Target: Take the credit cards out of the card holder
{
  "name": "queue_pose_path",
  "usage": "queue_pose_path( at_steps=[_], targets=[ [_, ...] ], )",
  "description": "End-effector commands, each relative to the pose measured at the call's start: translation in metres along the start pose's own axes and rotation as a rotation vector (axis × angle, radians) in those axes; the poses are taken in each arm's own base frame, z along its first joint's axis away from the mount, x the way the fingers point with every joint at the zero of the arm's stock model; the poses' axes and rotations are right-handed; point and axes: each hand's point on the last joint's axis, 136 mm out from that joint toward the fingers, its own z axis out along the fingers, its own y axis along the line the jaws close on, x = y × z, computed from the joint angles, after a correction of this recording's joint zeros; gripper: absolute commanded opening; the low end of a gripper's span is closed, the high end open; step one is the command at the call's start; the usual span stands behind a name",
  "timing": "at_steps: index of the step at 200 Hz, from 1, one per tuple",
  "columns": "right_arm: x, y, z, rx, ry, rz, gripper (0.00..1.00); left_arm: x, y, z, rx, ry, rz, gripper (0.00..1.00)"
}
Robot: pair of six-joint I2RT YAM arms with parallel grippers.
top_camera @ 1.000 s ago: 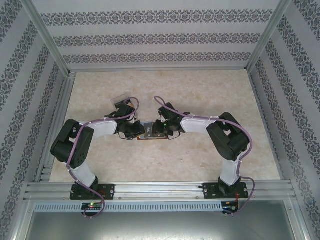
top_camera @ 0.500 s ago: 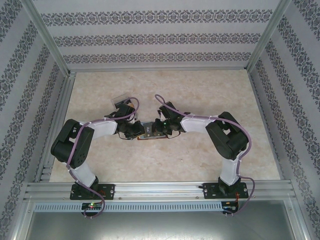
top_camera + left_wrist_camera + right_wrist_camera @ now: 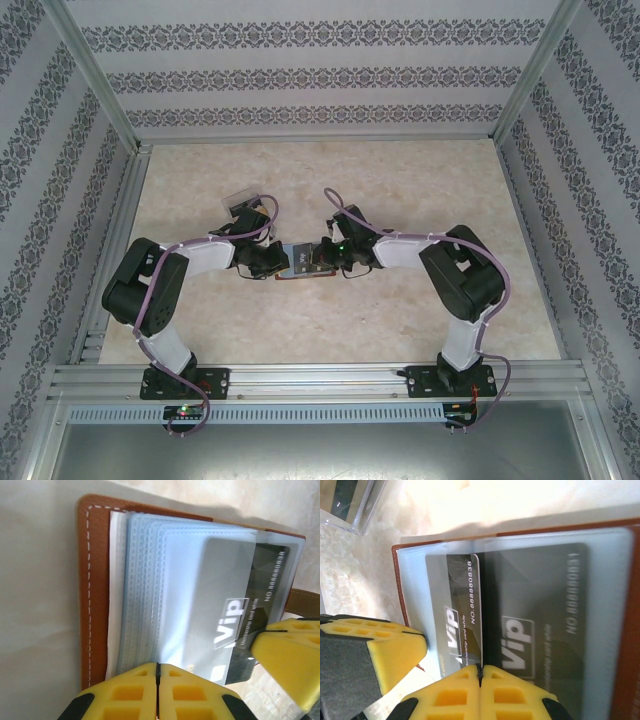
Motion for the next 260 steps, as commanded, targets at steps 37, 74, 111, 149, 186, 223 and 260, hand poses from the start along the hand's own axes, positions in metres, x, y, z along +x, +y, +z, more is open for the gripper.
queue_pose_path(
  at_steps=[37, 74, 111, 149, 186, 223, 260],
  targets=[
    [-0.013, -0.001, -0.038, -0.032, -0.079, -0.004, 0.00, 0.001, 0.010, 0.000, -0.055, 0.019, -0.010, 0.08],
    [-0.020, 0.013, -0.064, -0.074, -0.128, -0.035, 0.00, -0.018, -0.023, -0.030, 0.011, -0.054, 0.009, 0.25],
    [-0.028, 0.032, -0.089, -0.157, -0.168, -0.049, 0.00, -0.038, -0.069, -0.066, 0.183, -0.141, -0.001, 0.35],
    [-0.038, 0.072, -0.115, -0.359, -0.195, -0.070, 0.00, -0.055, -0.114, -0.094, 0.468, -0.186, -0.026, 0.37],
    [-0.044, 0.098, -0.128, -0.507, -0.192, -0.070, 0.00, -0.057, -0.136, -0.107, 0.571, -0.184, 0.025, 0.36],
    [-0.046, 0.105, -0.129, -0.564, -0.181, -0.066, 0.00, -0.056, -0.137, -0.107, 0.590, -0.178, 0.023, 0.35],
    [-0.046, 0.105, -0.126, -0.583, -0.170, -0.057, 0.00, -0.056, -0.141, -0.107, 0.615, -0.169, 0.023, 0.32]
  ],
)
